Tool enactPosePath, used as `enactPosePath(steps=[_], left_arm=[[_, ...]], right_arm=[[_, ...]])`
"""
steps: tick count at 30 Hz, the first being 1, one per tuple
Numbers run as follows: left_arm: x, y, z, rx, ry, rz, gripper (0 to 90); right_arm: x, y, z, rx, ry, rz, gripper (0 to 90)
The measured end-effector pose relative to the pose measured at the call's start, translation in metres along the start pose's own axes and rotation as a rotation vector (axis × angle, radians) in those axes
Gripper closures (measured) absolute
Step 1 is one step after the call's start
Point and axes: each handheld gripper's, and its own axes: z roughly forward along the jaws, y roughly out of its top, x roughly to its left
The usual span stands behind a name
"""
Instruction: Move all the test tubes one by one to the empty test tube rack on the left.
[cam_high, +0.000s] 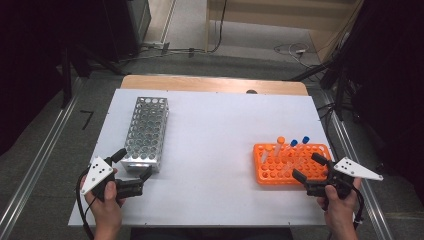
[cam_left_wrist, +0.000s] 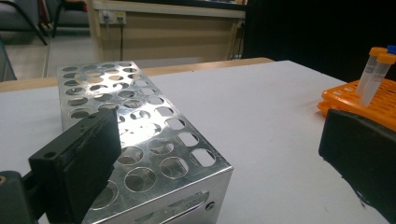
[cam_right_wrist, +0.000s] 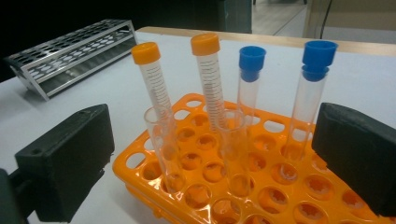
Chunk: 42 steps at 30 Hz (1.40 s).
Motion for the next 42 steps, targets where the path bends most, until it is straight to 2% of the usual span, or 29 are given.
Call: enactPosePath(steps=[3, 7, 13, 17, 19, 23, 28, 32, 38, 42], left_arm=[[0.000, 0.000, 0.001, 0.001, -0.003, 0.001, 0.0], [0.000, 0.000, 0.001, 0.003, -0.005, 0.000, 0.0], [-0.002, 0.000, 0.003, 0.011, -0.011, 0.014, 0.0], [-0.002, 0.000, 0.003, 0.013, -0.014, 0.015, 0.0], [-0.002, 0.000, 0.004, 0.013, -0.014, 0.012, 0.0], [-0.003, 0.000, 0.004, 0.014, -0.016, 0.014, 0.0], [-0.004, 0.000, 0.005, 0.017, -0.024, 0.015, 0.0], [-0.005, -0.001, 0.006, 0.019, -0.029, 0.013, 0.0], [-0.005, -0.001, 0.006, 0.021, -0.032, 0.013, 0.0], [-0.005, -0.001, 0.006, 0.019, -0.032, 0.010, 0.0]], right_arm=[[-0.004, 0.001, -0.001, 0.002, 0.002, 0.015, 0.6], [-0.008, -0.001, -0.002, 0.009, -0.025, 0.029, 6.2], [-0.009, -0.004, 0.004, 0.051, -0.052, 0.042, 27.1], [-0.011, -0.008, 0.009, 0.085, -0.075, 0.039, 37.9], [-0.013, -0.010, 0.011, 0.096, -0.074, 0.046, 44.1], [-0.014, -0.013, 0.015, 0.118, -0.042, 0.049, 53.7], [-0.012, -0.018, 0.020, 0.162, -0.033, 0.022, 62.9], [-0.010, -0.022, 0.024, 0.176, -0.044, -0.005, 64.7], [-0.009, -0.024, 0.025, 0.163, -0.065, -0.045, 69.4], [-0.009, -0.024, 0.026, 0.159, -0.079, -0.047, 73.2]])
